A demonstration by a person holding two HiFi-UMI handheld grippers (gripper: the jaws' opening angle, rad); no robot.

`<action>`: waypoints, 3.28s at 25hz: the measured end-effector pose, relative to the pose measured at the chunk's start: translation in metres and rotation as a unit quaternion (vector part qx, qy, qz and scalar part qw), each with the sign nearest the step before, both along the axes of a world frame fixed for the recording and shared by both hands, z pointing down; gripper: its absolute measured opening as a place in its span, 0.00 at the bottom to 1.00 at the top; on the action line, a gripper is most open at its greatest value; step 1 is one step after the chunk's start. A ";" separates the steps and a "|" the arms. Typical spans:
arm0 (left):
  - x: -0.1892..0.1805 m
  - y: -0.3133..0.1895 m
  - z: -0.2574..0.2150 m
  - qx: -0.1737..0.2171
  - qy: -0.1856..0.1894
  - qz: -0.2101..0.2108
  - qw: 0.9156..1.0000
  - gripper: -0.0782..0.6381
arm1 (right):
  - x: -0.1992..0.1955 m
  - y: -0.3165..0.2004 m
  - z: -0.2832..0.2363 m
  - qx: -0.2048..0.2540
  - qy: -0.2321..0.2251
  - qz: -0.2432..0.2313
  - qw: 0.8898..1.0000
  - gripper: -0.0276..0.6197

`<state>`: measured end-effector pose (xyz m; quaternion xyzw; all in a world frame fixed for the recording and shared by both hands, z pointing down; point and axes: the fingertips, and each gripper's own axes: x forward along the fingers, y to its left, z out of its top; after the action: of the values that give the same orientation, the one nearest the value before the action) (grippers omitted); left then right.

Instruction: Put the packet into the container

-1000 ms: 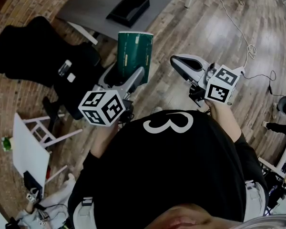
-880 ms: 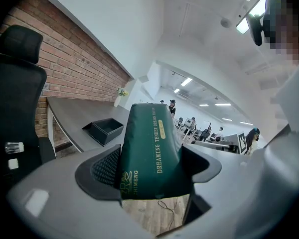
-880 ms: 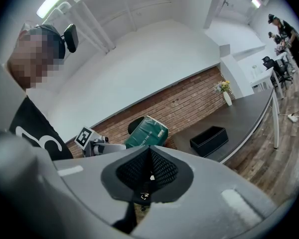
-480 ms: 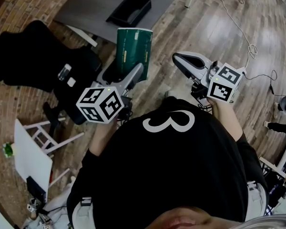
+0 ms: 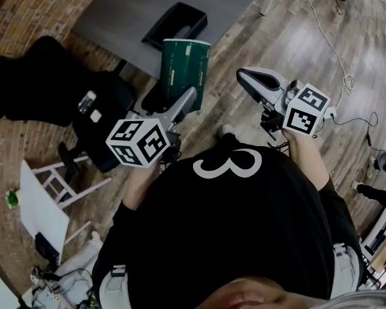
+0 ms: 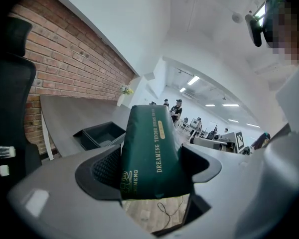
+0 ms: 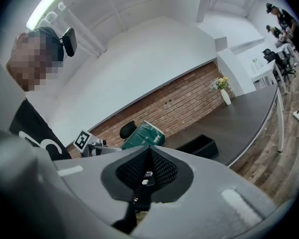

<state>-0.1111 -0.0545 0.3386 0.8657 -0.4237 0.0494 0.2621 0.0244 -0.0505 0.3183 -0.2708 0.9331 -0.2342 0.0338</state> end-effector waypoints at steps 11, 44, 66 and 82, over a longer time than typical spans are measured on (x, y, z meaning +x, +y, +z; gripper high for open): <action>0.053 -0.073 0.005 0.000 -0.023 -0.020 1.000 0.67 | 0.050 -0.084 0.003 0.002 -0.014 -0.035 0.999 0.05; 0.002 -0.218 0.031 0.069 -0.210 0.108 0.969 0.66 | 0.011 -0.204 0.063 -0.087 0.006 -0.068 0.994 0.05; -0.004 -0.257 0.111 -0.008 -0.245 0.137 0.960 0.66 | 0.020 -0.225 0.103 -0.163 -0.045 -0.055 0.984 0.05; 0.002 -0.254 0.144 -0.028 -0.277 0.166 0.946 0.69 | 0.018 -0.233 0.106 -0.166 -0.038 -0.049 0.984 0.05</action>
<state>-0.1088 -0.3087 0.4829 0.8683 -0.3283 0.3420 0.1461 0.0429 -0.2839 0.4245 -0.2178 0.8915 -0.3971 0.0125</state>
